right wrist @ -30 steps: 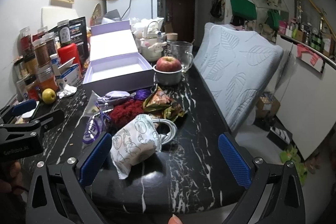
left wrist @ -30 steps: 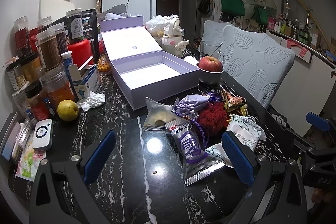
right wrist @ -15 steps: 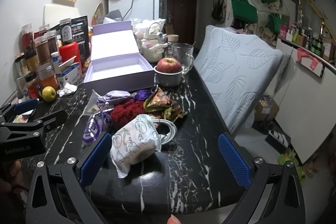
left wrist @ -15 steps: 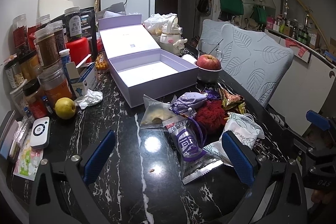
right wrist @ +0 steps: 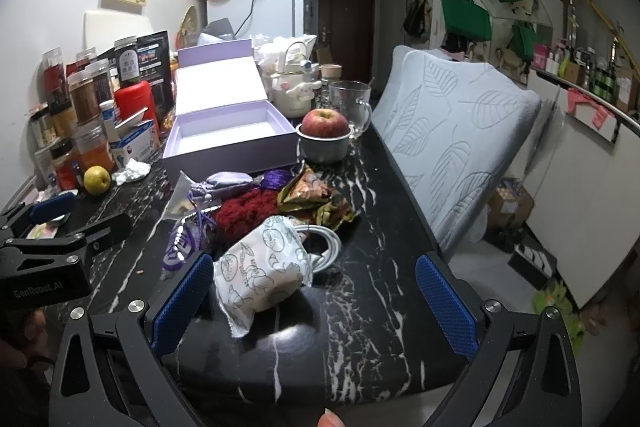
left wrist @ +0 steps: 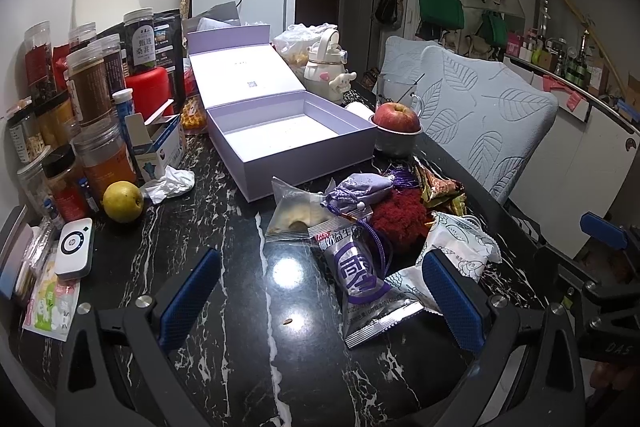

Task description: Organize soft objects

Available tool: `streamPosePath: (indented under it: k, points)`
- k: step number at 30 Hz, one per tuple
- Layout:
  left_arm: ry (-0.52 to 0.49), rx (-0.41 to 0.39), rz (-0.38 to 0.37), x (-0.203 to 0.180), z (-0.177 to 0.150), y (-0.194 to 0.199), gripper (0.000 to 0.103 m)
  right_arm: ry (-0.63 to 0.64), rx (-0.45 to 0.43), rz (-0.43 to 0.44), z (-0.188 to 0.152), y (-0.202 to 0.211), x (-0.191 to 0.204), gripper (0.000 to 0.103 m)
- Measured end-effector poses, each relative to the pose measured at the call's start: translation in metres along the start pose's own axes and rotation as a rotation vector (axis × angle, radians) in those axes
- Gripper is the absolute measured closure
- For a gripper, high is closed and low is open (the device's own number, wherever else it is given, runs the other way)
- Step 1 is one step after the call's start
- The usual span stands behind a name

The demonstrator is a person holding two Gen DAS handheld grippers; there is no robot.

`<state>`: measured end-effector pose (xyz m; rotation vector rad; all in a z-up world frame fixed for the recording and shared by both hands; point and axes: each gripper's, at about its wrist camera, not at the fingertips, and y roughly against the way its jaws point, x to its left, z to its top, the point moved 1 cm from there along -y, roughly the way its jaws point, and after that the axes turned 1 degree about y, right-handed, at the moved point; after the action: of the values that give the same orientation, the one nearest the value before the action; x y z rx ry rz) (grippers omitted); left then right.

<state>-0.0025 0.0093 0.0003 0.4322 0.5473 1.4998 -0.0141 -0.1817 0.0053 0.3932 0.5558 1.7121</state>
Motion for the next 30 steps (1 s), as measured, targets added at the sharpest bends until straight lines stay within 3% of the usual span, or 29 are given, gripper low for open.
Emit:
streamPosePath:
  k: [30]
  points:
    - [0.018,0.027,0.013,0.005,-0.001,-0.011,0.000,0.049,0.033,0.068,0.002,-0.017,0.013,0.000]
